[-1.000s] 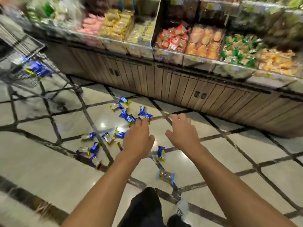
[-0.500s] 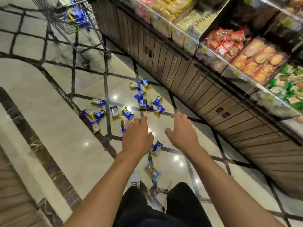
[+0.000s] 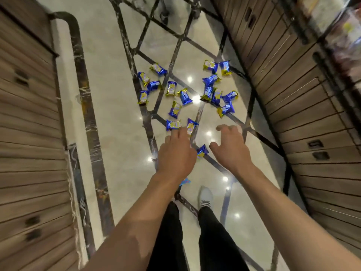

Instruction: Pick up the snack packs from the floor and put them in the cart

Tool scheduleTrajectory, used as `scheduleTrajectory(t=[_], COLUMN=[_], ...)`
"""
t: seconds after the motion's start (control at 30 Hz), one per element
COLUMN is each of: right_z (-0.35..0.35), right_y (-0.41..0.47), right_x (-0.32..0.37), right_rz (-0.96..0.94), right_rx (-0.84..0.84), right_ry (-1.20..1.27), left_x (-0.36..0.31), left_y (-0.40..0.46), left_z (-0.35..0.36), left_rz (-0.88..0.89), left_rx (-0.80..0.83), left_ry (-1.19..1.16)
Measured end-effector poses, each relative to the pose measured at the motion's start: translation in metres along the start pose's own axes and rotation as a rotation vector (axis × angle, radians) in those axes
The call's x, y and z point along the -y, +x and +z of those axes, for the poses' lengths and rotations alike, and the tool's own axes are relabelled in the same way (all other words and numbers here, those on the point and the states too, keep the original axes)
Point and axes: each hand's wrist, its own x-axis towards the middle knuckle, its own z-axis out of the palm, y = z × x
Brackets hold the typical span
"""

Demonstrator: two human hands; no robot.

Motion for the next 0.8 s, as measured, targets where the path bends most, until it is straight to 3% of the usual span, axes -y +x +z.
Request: scheduleTrajectory(t=[0.17,0.33,0.5,0.8], right_z=[0.080,0.210,0.349,0.521], right_y=[0.017,0.075,0.142,0.250], right_x=[-0.051,-0.125,-0.195,-0.276], right_rz=[-0.023,0.039,-0.047,-0.009], right_rx=[0.051,0.034,0.055,0.108], right_ry=[-0.013,0.066,-0.009,-0.073], left_x=[0.033,0.101,0.178,0.272], left_y=[0.011,0.049,0.091,0.157], left_z=[0.093,0.235,0.388,0.594], left_rz=[-0.075,-0.157,-0.089,-0.085], left_rx=[0.039,0.095,0.039,0.199], left_ry=[-0.034,-0.073,-0.011,0.113])
